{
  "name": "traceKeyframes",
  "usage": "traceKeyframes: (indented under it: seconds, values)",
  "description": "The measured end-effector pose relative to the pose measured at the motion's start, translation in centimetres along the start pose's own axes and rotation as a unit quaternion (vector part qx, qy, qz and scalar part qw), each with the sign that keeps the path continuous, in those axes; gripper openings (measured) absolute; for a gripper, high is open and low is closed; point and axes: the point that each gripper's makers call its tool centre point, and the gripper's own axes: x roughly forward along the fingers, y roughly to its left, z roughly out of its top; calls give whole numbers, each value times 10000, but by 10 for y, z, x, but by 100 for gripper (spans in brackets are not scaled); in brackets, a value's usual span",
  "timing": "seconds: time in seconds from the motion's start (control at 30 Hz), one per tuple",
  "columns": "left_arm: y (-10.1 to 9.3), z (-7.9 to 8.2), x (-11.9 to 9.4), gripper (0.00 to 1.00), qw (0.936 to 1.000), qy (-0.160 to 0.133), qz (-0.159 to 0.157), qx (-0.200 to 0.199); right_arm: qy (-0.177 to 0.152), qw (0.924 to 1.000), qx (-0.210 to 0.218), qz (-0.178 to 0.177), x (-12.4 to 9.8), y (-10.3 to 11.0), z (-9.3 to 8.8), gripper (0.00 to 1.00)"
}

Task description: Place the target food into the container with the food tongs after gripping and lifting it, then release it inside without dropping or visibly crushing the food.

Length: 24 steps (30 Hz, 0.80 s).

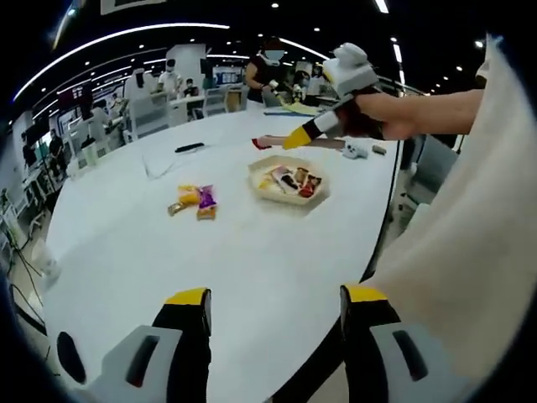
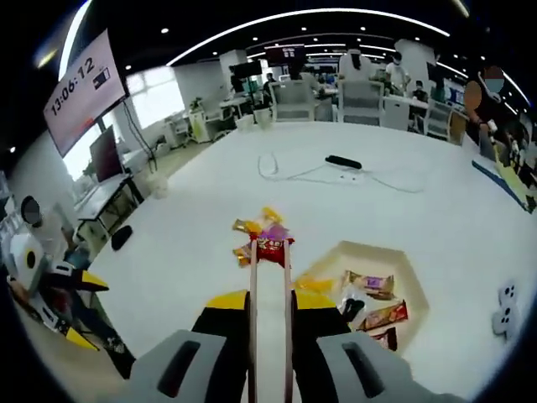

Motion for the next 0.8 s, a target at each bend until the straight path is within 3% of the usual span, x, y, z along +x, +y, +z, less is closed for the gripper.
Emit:
traceKeyframes:
  seconds: [0.8]
  values:
    - [-9, 14, 15, 62, 9998, 28, -145, 145, -109, 9988, 268, -398, -24, -50, -9, 17]
